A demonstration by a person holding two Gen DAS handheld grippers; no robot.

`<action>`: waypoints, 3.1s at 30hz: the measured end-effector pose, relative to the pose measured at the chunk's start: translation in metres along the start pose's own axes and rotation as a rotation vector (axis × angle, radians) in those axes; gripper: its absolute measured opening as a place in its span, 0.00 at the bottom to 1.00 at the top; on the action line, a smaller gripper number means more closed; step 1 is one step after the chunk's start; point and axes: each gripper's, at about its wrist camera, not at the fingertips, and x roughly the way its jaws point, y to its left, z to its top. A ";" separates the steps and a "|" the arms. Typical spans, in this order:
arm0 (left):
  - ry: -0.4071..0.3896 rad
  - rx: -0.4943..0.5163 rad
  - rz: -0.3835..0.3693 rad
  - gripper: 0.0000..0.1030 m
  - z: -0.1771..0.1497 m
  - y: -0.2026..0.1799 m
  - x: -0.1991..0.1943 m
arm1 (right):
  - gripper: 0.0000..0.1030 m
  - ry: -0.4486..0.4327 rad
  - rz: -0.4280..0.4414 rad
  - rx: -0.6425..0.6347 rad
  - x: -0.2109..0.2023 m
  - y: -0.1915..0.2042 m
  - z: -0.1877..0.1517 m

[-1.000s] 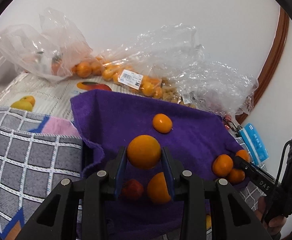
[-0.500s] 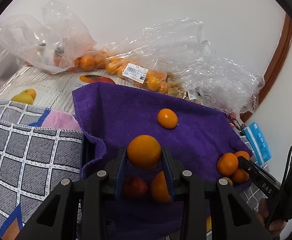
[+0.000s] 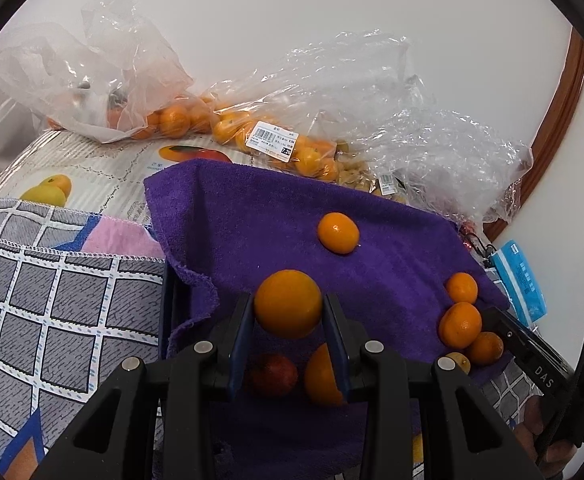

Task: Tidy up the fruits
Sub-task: 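Lower both oranges onto the towel and open both grippers, then withdraw both open grippers from the towel toward the remaining fruit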

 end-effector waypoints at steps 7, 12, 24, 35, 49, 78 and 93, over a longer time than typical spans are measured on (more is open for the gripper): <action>0.000 0.009 0.010 0.32 0.000 -0.001 0.001 | 0.41 -0.009 -0.007 0.003 -0.002 0.000 0.001; 0.003 0.014 0.012 0.32 0.000 -0.001 0.002 | 0.44 -0.015 -0.010 0.006 -0.003 0.000 0.001; -0.017 0.005 0.001 0.35 0.001 0.001 -0.004 | 0.47 -0.026 -0.019 -0.008 -0.004 0.004 0.001; -0.038 0.003 -0.002 0.43 0.001 0.000 -0.009 | 0.49 -0.040 -0.028 -0.036 -0.008 0.009 0.000; -0.054 -0.003 -0.005 0.45 0.001 0.000 -0.014 | 0.49 -0.053 -0.007 -0.074 -0.016 0.023 -0.004; -0.082 -0.015 0.002 0.48 0.002 0.001 -0.022 | 0.48 -0.082 0.023 -0.096 -0.026 0.034 -0.006; -0.099 -0.038 0.004 0.52 0.005 0.004 -0.033 | 0.44 0.009 0.018 -0.076 -0.040 0.040 -0.014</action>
